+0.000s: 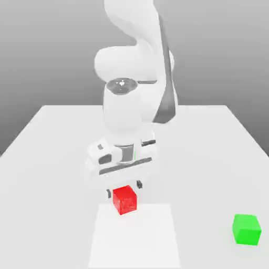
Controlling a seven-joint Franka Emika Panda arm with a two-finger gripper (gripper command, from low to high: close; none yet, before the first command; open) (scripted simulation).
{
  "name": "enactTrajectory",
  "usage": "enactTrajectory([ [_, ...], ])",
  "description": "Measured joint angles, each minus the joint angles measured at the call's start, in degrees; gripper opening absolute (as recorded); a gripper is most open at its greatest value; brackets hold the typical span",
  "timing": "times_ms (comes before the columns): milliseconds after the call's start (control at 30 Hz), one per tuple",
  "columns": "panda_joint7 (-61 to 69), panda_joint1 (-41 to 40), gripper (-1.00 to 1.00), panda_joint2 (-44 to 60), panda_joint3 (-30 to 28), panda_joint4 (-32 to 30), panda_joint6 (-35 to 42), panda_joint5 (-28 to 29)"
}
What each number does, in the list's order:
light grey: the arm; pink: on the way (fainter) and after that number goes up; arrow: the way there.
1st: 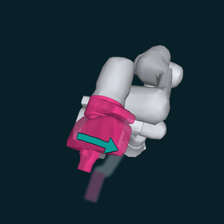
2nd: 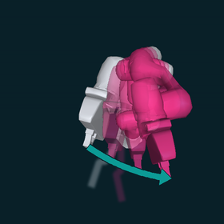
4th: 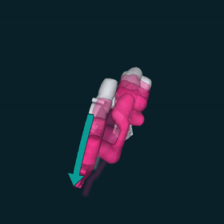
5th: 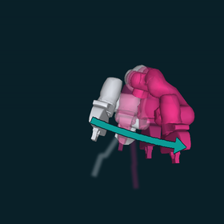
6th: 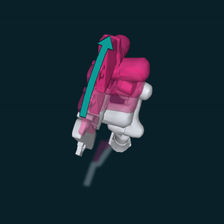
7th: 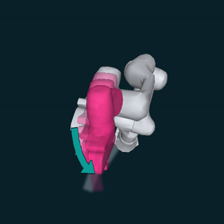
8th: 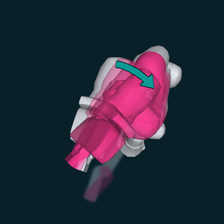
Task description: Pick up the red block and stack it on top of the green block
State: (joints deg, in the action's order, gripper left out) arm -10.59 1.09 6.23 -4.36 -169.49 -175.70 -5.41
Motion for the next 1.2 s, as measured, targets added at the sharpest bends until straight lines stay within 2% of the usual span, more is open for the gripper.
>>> enactTrajectory([
  [33,0.46,-1.75,-1.00,1.94,1.87,0.26,-1.68,-0.57],
  [267,0.45,-2.32,-1.00,2.36,2.46,0.32,-1.97,-0.61],
  [433,-3.79,-1.85,-1.00,-6.56,0.04,-0.98,5.64,5.40],
  [567,-4.30,-1.95,-1.00,-13.78,0.66,-1.35,12.47,7.15],
  [800,9.24,9.83,-1.00,-8.01,7.39,11.63,19.76,6.02],
  [1033,22.26,20.33,-1.00,-0.14,13.98,26.15,26.50,7.61],
  [1100,23.78,21.55,-1.00,2.93,14.91,28.68,26.04,8.80],
  [1200,22.62,22.65,-1.00,8.87,14.02,29.69,21.21,11.36],
])
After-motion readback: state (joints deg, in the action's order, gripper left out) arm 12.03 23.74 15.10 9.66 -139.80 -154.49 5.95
